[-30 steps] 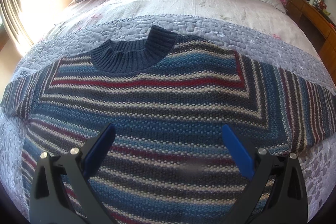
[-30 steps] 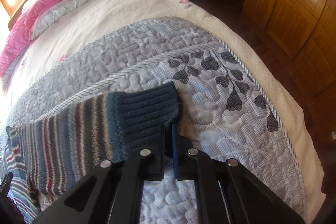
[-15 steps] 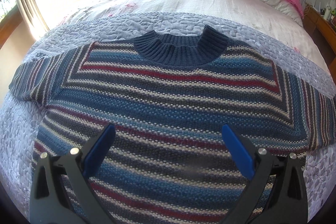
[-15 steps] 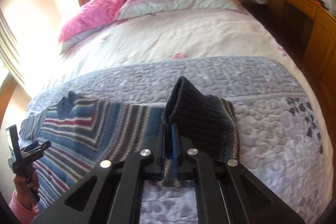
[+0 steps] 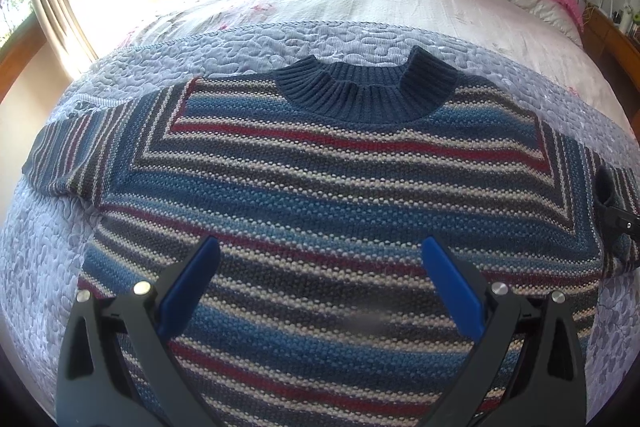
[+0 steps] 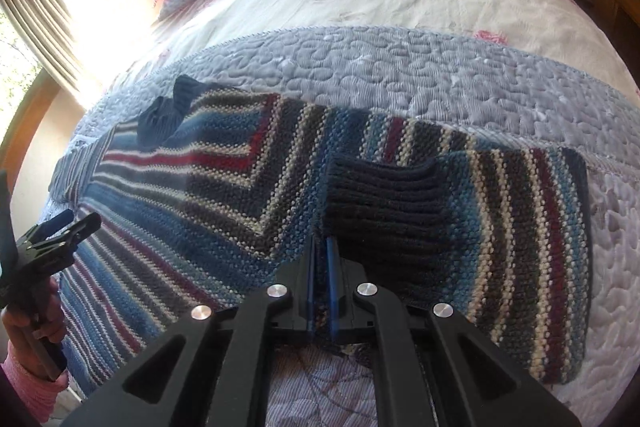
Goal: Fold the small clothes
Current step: 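Carry the sleeve cuff with the right tool across the sweater body and release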
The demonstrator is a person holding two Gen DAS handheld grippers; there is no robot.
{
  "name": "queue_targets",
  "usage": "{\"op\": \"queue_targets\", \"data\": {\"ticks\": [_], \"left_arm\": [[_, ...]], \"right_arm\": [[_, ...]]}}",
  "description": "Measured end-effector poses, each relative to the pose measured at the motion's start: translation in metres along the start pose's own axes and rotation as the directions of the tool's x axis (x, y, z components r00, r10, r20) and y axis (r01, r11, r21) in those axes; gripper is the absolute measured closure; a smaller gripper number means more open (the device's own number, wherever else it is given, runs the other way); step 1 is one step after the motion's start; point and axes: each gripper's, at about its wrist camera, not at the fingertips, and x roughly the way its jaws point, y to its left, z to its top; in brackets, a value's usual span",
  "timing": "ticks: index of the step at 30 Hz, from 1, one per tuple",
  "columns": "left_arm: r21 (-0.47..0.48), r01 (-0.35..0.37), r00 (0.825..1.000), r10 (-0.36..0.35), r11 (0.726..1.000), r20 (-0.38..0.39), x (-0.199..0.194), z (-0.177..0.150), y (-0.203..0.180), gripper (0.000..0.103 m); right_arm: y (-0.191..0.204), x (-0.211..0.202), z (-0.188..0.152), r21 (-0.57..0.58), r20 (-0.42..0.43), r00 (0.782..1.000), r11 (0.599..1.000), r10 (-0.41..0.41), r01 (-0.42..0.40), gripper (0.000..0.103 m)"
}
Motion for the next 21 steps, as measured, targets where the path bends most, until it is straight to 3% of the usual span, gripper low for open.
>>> {"op": "queue_targets", "data": {"ticks": [3,7,11,13,14,17,21], "left_arm": [[0.007,0.010,1.000,-0.010,1.000,-0.006,0.001,0.000,-0.004,0.003],[0.021,0.035,0.999,-0.035,0.999,-0.016,0.001,-0.001,-0.012,0.003],[0.043,0.067,0.998,-0.066,0.997,-0.021,-0.001,0.000,-0.024,0.003],[0.050,0.113,0.993,-0.112,0.992,-0.034,-0.003,0.001,-0.036,0.003],[0.058,0.138,0.990,-0.136,0.989,-0.041,-0.005,0.002,-0.044,0.003],[0.097,0.225,0.973,-0.219,0.970,-0.066,-0.009,0.006,-0.078,0.003],[0.157,0.376,0.922,-0.351,0.913,-0.163,-0.001,0.011,-0.143,0.003]], "right_arm": [[-0.005,0.010,-0.002,0.022,-0.021,1.000,1.000,0.016,-0.015,0.096],[-0.004,0.018,-0.005,0.027,-0.046,0.998,0.999,0.036,-0.035,0.087],[-0.002,-0.005,-0.013,0.011,-0.024,0.997,0.997,0.080,-0.079,0.083],[-0.006,-0.026,-0.024,0.021,0.005,0.994,0.994,0.105,-0.105,0.073],[-0.010,-0.035,-0.029,0.021,0.016,0.996,0.996,0.091,-0.092,0.073],[-0.034,-0.055,-0.051,0.056,0.009,0.999,0.997,-0.047,0.046,0.073],[-0.075,-0.067,-0.088,0.134,-0.024,0.994,0.985,-0.106,0.108,0.073]]}}
